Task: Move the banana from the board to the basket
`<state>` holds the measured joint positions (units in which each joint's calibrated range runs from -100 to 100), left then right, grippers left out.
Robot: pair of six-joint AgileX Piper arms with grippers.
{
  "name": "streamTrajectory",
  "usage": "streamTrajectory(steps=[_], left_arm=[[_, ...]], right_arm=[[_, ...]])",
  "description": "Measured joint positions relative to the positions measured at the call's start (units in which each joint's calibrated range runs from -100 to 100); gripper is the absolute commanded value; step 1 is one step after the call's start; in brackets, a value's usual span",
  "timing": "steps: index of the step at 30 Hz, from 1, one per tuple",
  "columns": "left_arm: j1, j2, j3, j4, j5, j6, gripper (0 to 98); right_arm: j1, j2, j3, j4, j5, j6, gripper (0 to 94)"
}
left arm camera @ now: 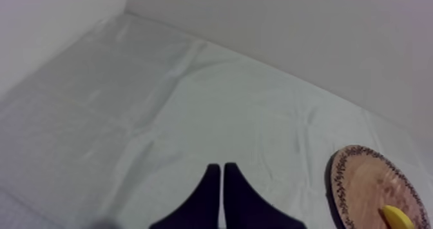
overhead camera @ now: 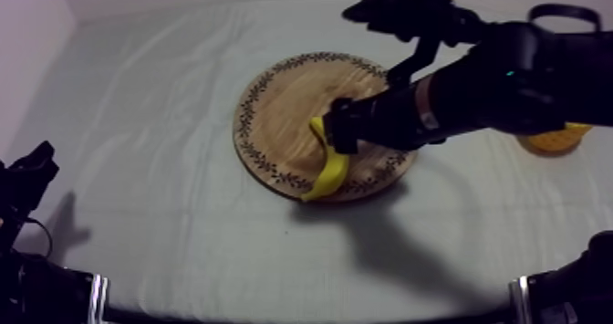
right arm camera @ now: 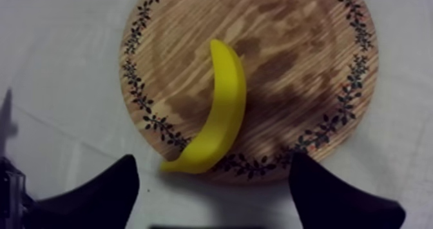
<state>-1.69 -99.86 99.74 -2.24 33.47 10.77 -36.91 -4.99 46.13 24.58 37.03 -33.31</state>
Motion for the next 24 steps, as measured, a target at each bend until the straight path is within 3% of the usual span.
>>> streamTrajectory(steps=[5,9,14,24], left_arm=[[0.0,0.0,0.0,0.0,0.0,0.0,0.1],[0.0,0.0,0.0,0.0,0.0,0.0,0.1],[0.0,0.0,0.0,0.0,0.0,0.0,0.1],[0.0,0.0,0.0,0.0,0.0,0.0,0.1]], right_arm=[[-1.5,8.2,-3.3,3.1,1.7,-3.8,87.9],[-1.4,14.5,-6.5,3.7,3.3,-5.3,87.8],[-0.2,21.4,-12.5,0.3,5.3,-3.1,87.7],[2.7,29.5,-22.0,-8.1,7.4,7.5,81.0]])
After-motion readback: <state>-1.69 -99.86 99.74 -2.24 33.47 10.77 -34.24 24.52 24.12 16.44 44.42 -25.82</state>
